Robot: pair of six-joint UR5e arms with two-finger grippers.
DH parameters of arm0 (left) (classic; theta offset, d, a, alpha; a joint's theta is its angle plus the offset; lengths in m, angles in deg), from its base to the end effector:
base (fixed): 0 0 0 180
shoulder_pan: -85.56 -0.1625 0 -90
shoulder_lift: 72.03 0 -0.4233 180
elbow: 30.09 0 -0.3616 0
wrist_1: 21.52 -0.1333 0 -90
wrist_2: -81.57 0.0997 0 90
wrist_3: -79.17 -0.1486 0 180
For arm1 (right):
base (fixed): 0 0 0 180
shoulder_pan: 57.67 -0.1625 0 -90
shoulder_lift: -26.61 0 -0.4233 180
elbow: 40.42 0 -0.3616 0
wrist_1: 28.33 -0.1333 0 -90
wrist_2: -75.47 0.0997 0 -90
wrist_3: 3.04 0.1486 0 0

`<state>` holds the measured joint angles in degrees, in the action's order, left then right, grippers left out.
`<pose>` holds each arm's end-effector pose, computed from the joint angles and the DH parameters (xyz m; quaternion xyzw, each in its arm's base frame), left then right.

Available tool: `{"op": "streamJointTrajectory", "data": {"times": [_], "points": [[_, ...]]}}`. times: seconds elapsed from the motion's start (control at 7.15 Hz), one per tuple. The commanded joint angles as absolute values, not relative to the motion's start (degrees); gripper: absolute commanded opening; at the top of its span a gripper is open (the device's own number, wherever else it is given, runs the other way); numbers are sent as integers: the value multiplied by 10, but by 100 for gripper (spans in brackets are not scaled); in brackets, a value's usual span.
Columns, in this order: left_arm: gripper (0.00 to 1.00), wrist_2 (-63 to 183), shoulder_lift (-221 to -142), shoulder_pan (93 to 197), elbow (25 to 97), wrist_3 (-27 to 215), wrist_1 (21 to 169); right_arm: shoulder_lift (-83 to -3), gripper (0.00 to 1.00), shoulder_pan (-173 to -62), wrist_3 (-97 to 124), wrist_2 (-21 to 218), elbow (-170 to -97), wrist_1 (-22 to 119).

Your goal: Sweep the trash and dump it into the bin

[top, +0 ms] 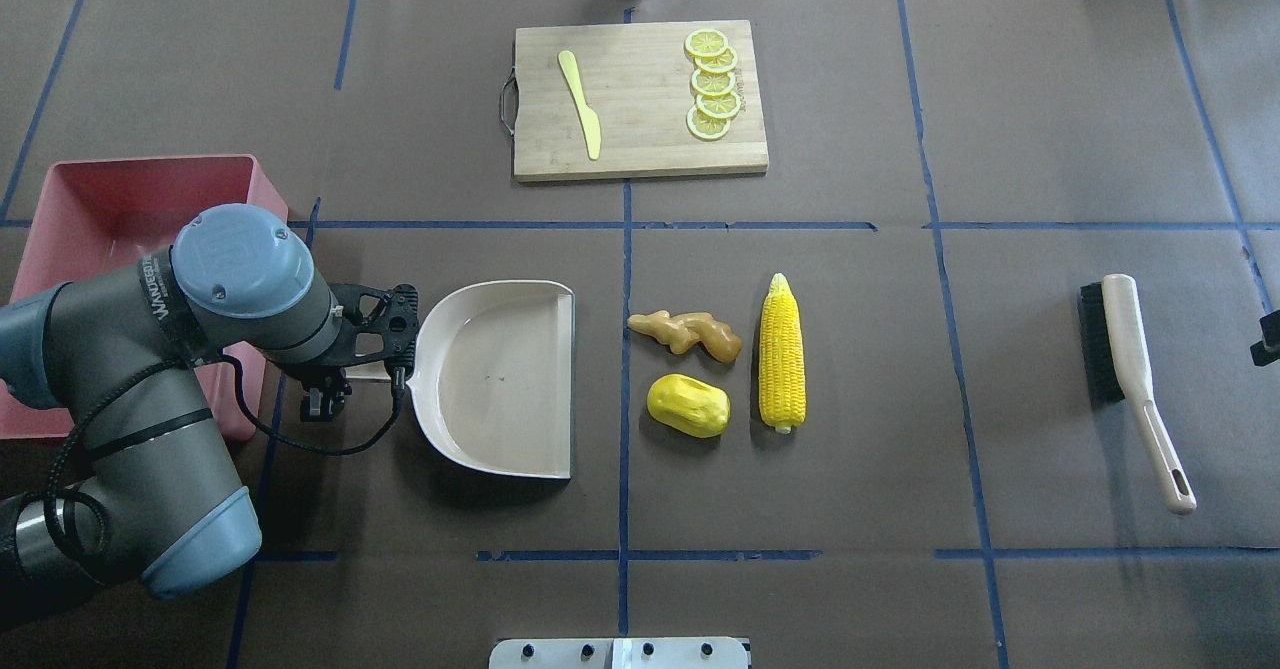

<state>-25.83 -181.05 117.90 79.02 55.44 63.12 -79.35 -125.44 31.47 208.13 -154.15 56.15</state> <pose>0.4450 -0.3869 0.4047 0.2244 0.2202 0.6507 0.6912 -0.1075 -0.3493 0.6040 -0.0768 -0.3691 0.0571 0.9244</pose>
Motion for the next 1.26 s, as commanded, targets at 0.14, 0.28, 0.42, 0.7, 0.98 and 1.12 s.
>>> {"op": "streamJointTrajectory", "data": {"times": [0.14, 0.28, 0.42, 0.7, 0.98, 1.12], "points": [[0, -257, -1810, 1179, 791, 554, 632, -790, 100, -1152, 489, 2058, -1541, 445], [0, -257, -1810, 1179, 791, 554, 632, -789, 100, -1117, 515, 2039, -1538, 441], [1, -257, -1810, 1179, 791, 553, 632, -788, 100, -1086, 516, 2020, -1524, 439], [1, -257, -1810, 1179, 790, 554, 633, -786, 100, -1065, 518, 2019, -1502, 416], [2, -258, -1810, 1178, 790, 554, 633, -785, 99, -1053, 519, 2020, -1503, 415], [3, -258, -1810, 1178, 790, 555, 634, -784, 99, -1042, 518, 2020, -1502, 415]]}}
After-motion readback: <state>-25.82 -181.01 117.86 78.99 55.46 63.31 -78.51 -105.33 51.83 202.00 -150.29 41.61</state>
